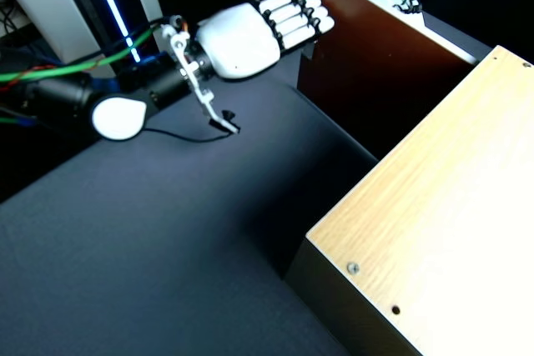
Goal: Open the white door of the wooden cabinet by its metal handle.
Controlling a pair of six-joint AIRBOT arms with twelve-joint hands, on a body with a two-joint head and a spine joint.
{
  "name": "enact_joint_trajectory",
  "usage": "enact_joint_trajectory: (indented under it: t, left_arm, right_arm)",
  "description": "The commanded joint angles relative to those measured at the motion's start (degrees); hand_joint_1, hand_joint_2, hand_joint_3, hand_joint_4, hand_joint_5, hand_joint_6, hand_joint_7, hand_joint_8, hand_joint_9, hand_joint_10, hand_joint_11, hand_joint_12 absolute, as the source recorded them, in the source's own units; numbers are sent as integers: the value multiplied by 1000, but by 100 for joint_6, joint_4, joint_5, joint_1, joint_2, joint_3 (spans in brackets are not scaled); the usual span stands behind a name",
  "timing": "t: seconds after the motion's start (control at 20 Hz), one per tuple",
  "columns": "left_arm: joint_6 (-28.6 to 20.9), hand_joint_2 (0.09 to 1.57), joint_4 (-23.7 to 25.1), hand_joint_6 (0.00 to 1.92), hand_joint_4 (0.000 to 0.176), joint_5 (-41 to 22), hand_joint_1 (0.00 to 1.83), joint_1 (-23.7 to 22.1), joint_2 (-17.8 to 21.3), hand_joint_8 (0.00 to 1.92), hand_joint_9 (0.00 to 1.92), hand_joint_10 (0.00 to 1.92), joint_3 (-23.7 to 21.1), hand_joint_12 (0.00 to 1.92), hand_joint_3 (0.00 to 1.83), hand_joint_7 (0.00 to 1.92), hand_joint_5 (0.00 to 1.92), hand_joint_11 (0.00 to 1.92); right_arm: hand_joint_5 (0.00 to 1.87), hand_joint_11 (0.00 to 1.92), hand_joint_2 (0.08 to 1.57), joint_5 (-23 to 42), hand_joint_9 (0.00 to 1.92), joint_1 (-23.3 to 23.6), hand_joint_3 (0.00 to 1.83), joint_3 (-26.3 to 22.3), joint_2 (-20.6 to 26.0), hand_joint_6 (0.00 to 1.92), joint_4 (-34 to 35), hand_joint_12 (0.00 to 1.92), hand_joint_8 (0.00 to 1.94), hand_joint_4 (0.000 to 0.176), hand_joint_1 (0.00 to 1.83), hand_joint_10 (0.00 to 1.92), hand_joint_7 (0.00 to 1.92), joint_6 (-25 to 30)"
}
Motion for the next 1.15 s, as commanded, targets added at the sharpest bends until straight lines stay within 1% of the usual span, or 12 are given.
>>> enact_joint_trajectory:
  t: [0.0, 0.05, 0.1, 0.25, 0.3, 0.35, 0.5, 0.65, 0.75, 0.85, 0.9, 1.1]
  left_arm:
    - [-29, 1166, -16, 8, 45, -726, 1, -12, -3, 5, 157, 23, 15, 116, 0, 158, 48, 90]
    - [-40, 1120, -30, 3, 72, -742, 0, 1, -3, 1, 184, 7, 13, 337, 0, 180, 52, 17]
    - [-41, 1110, -44, 2, 77, -760, 0, 9, -3, 0, 191, 4, 12, 414, 0, 185, 54, 3]
    - [-51, 1108, -82, 2, 78, -833, 0, 33, 2, 0, 192, 3, 3, 435, 0, 186, 54, 0]
    - [-53, 1416, -95, 9, 0, -858, 256, 46, 6, 0, 43, 0, -4, 221, 73, 45, 22, 0]
    - [-68, 1509, -113, 4, 0, -899, 302, 69, 7, 0, 27, 3, -12, 255, 55, 9, 17, 0]
    - [-110, 1556, -139, 5, 0, -1051, 161, 146, 43, 0, 0, 0, -51, 7, 24, 0, 24, 0]
    - [-110, 1546, -172, 7, 0, -1264, 4, 249, 148, 10, 17, 6, -126, 0, 13, 36, 49, 0]
    - [-110, 1525, -252, 1, 0, -1544, 0, 389, 231, 2, 11, 3, -204, 0, 2, 21, 36, 0]
    - [-128, 1497, -355, 3, 0, -1848, 0, 546, 289, 4, 31, 10, -275, 10, 0, 29, 40, 19]
    - [-145, 1556, -444, 0, 0, -2042, 0, 674, 323, 1, 6, 2, -319, 1, 36, 15, 34, 3]
    - [-249, 1571, -655, 3, 0, -2468, 0, 964, 384, 1, 0, 0, -391, 0, 64, 14, 37, 0]
  right_arm:
    - [0, 0, 1468, 775, 0, 23, 2, -43, 51, 0, 317, 0, 0, 0, 102, 0, 0, 18]
    - [0, 0, 1457, 888, 0, -43, 0, -49, 156, 0, 457, 0, 0, 0, 133, 0, 0, 18]
    - [0, 0, 1458, 1005, 0, -107, 0, -59, 259, 0, 583, 0, 0, 0, 121, 0, 0, 18]
    - [0, 0, 1460, 1271, 0, -345, 1, -80, 535, 0, 996, 0, 0, 0, 0, 0, 0, -43]
    - [0, 0, 1462, 1364, 0, -440, 1, -101, 651, 0, 1194, 0, 0, 0, 0, 0, 0, -108]
    - [0, 0, 1459, 1483, 0, -567, 0, -124, 785, 0, 1432, 0, 0, 0, 0, 0, 0, -196]
    - [0, 0, 1437, 1896, 0, -1045, 0, -234, 1353, 0, 2157, 0, 0, 0, 0, 0, 0, -386]
    - [0, 0, 1420, 2329, 0, -1543, 0, -370, 1735, 0, 2813, 0, 0, 0, 0, 0, 0, -524]
    - [0, 0, 1404, 2746, 0, -1904, 0, -466, 1937, 0, 3228, 0, 0, 0, 0, 0, 0, -550]
    - [0, 0, 1483, 3196, 0, -2249, 15, -576, 2069, 0, 3598, 0, 0, 0, 0, 0, 0, -550]
    - [0, 0, 1463, 3439, 0, -2453, 4, -647, 2153, 0, 3794, 0, 0, 0, 0, 0, 0, -550]
    - [0, 0, 1422, 4016, 0, -3023, 0, -866, 2408, 0, 4197, 0, 0, 0, 0, 0, 0, -551]
